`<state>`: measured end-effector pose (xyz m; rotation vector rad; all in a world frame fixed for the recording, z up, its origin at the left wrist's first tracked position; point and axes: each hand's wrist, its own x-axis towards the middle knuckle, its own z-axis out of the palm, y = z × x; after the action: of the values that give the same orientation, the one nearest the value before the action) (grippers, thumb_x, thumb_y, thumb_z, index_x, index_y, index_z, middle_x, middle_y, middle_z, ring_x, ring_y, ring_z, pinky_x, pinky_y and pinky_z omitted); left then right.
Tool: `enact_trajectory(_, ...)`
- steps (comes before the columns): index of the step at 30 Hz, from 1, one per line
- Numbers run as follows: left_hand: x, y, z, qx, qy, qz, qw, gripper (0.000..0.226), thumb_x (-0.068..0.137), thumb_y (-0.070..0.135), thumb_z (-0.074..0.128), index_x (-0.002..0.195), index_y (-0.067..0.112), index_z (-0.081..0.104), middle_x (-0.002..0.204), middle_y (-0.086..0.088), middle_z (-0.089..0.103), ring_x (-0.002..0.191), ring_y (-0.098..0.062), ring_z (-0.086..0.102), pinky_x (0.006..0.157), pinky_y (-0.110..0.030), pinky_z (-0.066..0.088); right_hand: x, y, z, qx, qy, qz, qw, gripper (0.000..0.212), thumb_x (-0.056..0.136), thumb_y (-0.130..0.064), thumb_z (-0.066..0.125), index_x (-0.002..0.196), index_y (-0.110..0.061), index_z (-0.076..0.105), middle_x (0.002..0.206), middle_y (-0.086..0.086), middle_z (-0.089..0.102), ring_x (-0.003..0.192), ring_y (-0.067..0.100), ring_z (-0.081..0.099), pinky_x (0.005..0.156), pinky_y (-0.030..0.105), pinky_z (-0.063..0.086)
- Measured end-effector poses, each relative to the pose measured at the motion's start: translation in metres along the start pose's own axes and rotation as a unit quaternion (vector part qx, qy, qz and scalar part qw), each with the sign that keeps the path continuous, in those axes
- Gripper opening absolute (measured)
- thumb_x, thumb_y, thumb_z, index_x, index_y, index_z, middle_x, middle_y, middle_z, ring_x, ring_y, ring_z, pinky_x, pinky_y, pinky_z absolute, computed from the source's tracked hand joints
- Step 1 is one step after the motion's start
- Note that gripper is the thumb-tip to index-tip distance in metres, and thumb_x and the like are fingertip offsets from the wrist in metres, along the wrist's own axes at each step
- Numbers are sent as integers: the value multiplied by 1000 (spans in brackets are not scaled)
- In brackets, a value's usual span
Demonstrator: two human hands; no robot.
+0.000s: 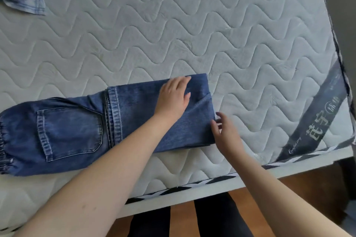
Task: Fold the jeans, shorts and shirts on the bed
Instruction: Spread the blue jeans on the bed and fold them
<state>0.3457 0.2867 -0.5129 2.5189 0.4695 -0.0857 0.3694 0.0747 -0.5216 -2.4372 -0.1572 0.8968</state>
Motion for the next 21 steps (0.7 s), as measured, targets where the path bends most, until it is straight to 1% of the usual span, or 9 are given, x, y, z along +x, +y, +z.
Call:
enact_trajectory(1, 14, 5, 3, 11, -16, 2, 1000, 47, 98, 26, 52, 142, 13, 44, 141, -5, 49, 131, -24, 42, 109, -38, 31, -1, 4, -4, 8, -16, 24, 1000, 37, 98, -42, 47, 130, -25, 50, 116, -4, 63, 94, 11, 61, 83, 38, 50)
enact_trajectory(3, 42, 14, 7, 38, -51, -7, 998, 45, 98, 34, 50, 140, 17, 45, 140, -4, 49, 130, -25, 42, 108, -38, 30, 0, 12, -11, -29, -47, 34, 998, 28, 98, -43, 46, 112, -23, 59, 97, -5, 67, 88, 15, 64, 75, 34, 49)
enact_trajectory(5, 68, 19, 9, 57, -113, -32, 991, 44, 97, 43, 50, 134, 19, 50, 134, -5, 52, 124, -28, 47, 104, -41, 35, 1, 18, -17, -64, -86, 32, 994, 31, 98, -47, 45, 100, -21, 63, 85, -4, 69, 82, 18, 66, 72, 34, 50)
enact_trajectory(7, 89, 21, 9, 74, -193, -54, 977, 51, 93, 52, 54, 132, 19, 51, 133, -8, 52, 123, -31, 48, 102, -44, 40, 2, 22, -20, -58, -125, 31, 990, 35, 97, -52, 45, 97, -22, 62, 76, -4, 69, 75, 15, 67, 71, 34, 53)
enact_trajectory(9, 104, 23, 8, 103, -238, -54, 964, 58, 88, 57, 58, 129, 18, 52, 134, -10, 51, 124, -33, 47, 101, -43, 40, 2, 23, -20, -50, -151, 30, 987, 37, 96, -55, 45, 97, -22, 61, 70, -5, 69, 68, 10, 66, 65, 30, 52)
enact_trajectory(12, 112, 26, 5, 113, -252, -50, 960, 52, 88, 53, 61, 121, 13, 53, 129, -13, 53, 119, -33, 48, 93, -39, 39, 4, 24, -18, -46, -160, 26, 986, 36, 97, -53, 46, 94, -20, 59, 69, -3, 69, 62, 10, 64, 60, 28, 49)
enact_trajectory(15, 109, 26, 3, 65, -251, -52, 964, 39, 94, 44, 58, 113, 12, 49, 116, -15, 60, 105, -33, 55, 81, -37, 40, 3, 25, -15, -24, -152, -1, 988, 34, 100, -43, 46, 80, -17, 50, 69, 3, 65, 61, 18, 63, 60, 32, 46)
enact_trajectory(18, 105, 19, -2, -3, -223, -63, 973, 28, 95, 38, 58, 106, 14, 48, 104, -10, 61, 96, -29, 56, 83, -39, 45, -3, 31, -16, 0, -117, -29, 993, 38, 101, -39, 44, 72, -14, 44, 66, 5, 57, 63, 25, 55, 63, 39, 42)
enact_trajectory(21, 108, 13, -1, -41, -216, -65, 973, 22, 95, 36, 59, 101, 18, 48, 98, -4, 60, 93, -25, 56, 76, -34, 40, -12, 40, -15, 0, -83, -44, 996, 38, 103, -36, 43, 72, -14, 44, 64, 0, 51, 65, 24, 48, 61, 39, 31)
